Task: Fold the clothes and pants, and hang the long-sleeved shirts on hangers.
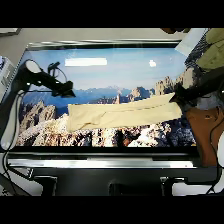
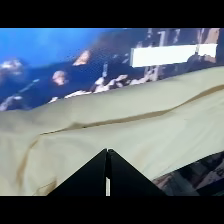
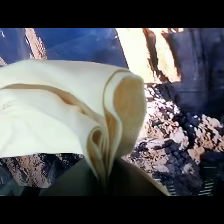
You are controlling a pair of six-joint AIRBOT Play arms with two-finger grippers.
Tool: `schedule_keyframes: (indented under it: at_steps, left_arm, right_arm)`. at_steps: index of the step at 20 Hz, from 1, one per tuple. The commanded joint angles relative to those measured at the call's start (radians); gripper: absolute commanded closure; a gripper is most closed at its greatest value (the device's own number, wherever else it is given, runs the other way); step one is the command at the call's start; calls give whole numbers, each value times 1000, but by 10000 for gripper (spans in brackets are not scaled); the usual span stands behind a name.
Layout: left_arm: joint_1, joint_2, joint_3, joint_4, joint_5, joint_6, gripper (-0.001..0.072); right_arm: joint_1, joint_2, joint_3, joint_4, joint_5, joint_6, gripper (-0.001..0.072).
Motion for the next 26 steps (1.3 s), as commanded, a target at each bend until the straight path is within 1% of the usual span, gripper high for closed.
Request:
schedule_keyframes:
  at_steps: [1,4,6,9,12,14,16,20,22,24,26]
  left_arm:
    - [-155,-70,0,-132,143,-65,690]
    - [-288,-136,1,-299,279,-75,690]
    - [-366,-176,3,-399,340,-92,690]
    - [-481,-235,4,-517,419,-101,690]
    - [-569,-288,4,-643,509,-101,690]
    - [-611,-314,6,-700,564,-101,690]
    - [-646,-341,29,-721,589,-101,690]
    - [-708,-407,117,-740,592,-109,690]
    - [-707,-410,127,-740,583,-108,691]
    - [-676,-396,129,-737,521,-85,691]
    - [-622,-362,129,-674,417,-82,692]
  right_arm:
    - [1,43,120,-79,-145,122,683]
    - [0,84,161,-121,-206,171,682]
    - [0,108,181,-143,-232,183,682]
    - [0,141,207,-139,-234,230,682]
    - [1,172,209,-131,-239,242,682]
    - [1,190,209,-124,-259,246,682]
    - [2,212,209,-124,-275,249,682]
    - [1,246,209,-127,-278,249,682]
    - [1,246,209,-128,-278,249,682]
    - [1,246,209,-134,-265,249,681]
    - [2,246,208,-134,-234,249,681]
